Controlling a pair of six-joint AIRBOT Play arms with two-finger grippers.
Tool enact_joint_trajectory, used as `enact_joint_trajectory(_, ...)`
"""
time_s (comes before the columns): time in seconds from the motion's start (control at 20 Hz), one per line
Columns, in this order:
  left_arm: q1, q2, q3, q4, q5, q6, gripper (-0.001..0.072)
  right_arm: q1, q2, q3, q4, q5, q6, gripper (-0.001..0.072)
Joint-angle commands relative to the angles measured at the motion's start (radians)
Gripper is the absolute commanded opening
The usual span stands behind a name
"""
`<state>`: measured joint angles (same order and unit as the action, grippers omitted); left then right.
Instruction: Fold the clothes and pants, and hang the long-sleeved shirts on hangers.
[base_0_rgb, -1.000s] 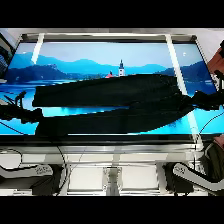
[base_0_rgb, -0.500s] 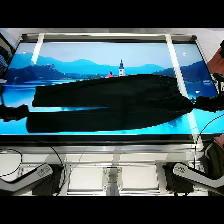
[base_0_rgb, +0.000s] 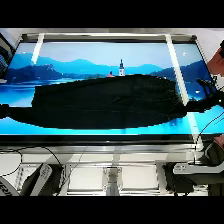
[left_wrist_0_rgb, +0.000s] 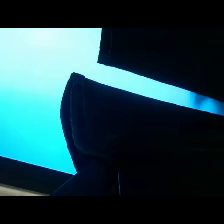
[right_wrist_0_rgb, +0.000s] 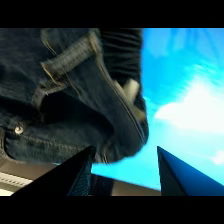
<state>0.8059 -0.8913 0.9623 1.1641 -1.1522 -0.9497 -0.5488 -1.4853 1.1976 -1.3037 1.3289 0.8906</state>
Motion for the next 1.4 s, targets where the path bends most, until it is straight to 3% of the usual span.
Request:
enact_joint_trajectory(0.0, 0.005, 0.017, 0.001, -0.007, -0.023, -0.020, 0.0025, 0.001, -0.048, 0.000, 0.070, -0.005, -0.098, 0.0457)
enact_joint_trajectory(0.2, 0.005, 0.016, 0.001, -0.006, -0.043, -0.023, 0.0025, 0.001, -0.078, 0.000, 0.109, 0.002, -0.118, 0.0414)
enact_joint_trajectory(0.25, 0.005, 0.016, 0.001, -0.006, -0.042, -0.023, 0.0025, 0.001, -0.085, 0.000, 0.114, 0.034, -0.119, 0.0302)
enact_joint_trajectory(0.3, 0.005, 0.016, 0.001, -0.006, -0.042, -0.023, 0.0025, 0.001, -0.089, -0.001, 0.109, 0.085, -0.123, 0.0129)
enact_joint_trajectory(0.35, 0.005, 0.016, 0.001, -0.006, -0.042, -0.022, 0.0025, 0.001, -0.090, -0.002, 0.087, 0.145, -0.138, 0.0027)
enact_joint_trajectory(0.45, 0.010, 0.018, 0.001, -0.006, -0.049, 0.012, 0.0023, -0.016, -0.087, -0.002, 0.043, 0.251, -0.178, 0.0026)
enact_joint_trajectory(0.6, 0.060, 0.040, 0.001, -0.063, -0.038, 0.077, 0.0023, -0.128, -0.051, 0.000, 0.221, 0.317, -0.200, 0.0025)
enact_joint_trajectory(0.7, 0.135, 0.050, 0.001, -0.287, -0.035, 0.222, 0.0023, -0.230, -0.008, 0.000, 0.375, 0.340, -0.235, 0.0025)
enact_joint_trajectory(0.8, 0.211, 0.047, 0.001, -0.487, -0.035, 0.299, 0.0023, -0.331, 0.039, 0.000, 0.492, 0.337, -0.261, 0.0025)
enact_joint_trajectory(1.1, 0.312, 0.031, 0.000, -0.537, -0.032, 0.303, 0.0024, -0.537, 0.095, 0.000, 0.718, 0.306, -0.264, 0.0025)
enact_joint_trajectory(1.35, 0.344, 0.022, 0.000, -0.537, -0.037, 0.282, 0.0023, -0.622, 0.095, 0.000, 0.734, 0.212, -0.188, 0.0025)
